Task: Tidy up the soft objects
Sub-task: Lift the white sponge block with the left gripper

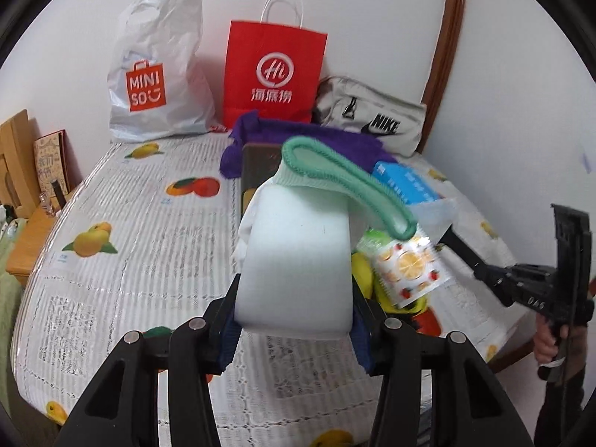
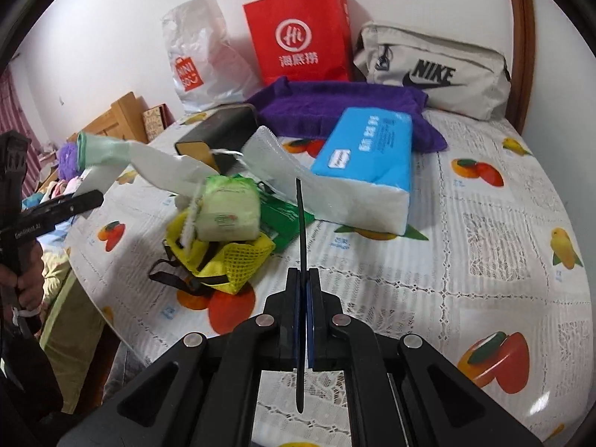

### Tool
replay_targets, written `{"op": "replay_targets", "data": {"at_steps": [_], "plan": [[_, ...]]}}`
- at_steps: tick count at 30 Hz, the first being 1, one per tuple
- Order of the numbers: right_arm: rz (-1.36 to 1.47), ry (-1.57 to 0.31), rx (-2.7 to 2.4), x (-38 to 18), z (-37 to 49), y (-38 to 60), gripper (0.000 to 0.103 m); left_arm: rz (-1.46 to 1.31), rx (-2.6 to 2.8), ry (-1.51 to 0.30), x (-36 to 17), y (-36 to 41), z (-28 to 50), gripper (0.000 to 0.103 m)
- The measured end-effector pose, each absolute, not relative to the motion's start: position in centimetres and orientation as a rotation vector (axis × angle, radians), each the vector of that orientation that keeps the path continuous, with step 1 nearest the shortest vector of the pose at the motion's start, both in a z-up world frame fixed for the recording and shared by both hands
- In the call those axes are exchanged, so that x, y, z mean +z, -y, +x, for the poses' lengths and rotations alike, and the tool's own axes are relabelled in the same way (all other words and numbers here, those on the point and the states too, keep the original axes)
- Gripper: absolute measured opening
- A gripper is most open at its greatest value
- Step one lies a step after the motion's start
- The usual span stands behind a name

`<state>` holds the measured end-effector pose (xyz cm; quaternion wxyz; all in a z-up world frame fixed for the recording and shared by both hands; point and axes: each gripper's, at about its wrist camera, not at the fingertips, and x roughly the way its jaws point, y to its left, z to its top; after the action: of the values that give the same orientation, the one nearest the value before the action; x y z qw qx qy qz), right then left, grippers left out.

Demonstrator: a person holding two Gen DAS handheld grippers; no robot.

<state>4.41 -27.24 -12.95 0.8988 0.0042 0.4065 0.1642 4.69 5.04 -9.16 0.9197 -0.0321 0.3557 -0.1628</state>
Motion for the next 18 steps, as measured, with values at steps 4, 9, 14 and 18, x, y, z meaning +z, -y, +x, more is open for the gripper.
{"op": "replay_targets", "data": {"at_steps": [4, 9, 14, 18], "plan": [[0.015, -0.835, 0.351, -12.7, 4.2, 27.0, 0.003, -0.057, -0.342, -0.694, -7.8, -4.7, 4.1, 0.047], [0.014, -0.836, 0.356, -12.6, 4.1, 26.7, 0.003, -0.058, -0.337, -0.685, -7.1, -4.5, 4.2, 0.047], [0.026, -0.858, 0.405, -13.0, 4.2, 25.5, 0.003, -0.086, -0.336, -0.654, -5.9, -5.1, 3.9, 0.047], [-0.005, -0.864, 0.459, -13.1, 4.0, 23.7, 0.003, -0.07, -0.332, -0.635, -5.0, -5.1, 3.4, 0.047]]}}
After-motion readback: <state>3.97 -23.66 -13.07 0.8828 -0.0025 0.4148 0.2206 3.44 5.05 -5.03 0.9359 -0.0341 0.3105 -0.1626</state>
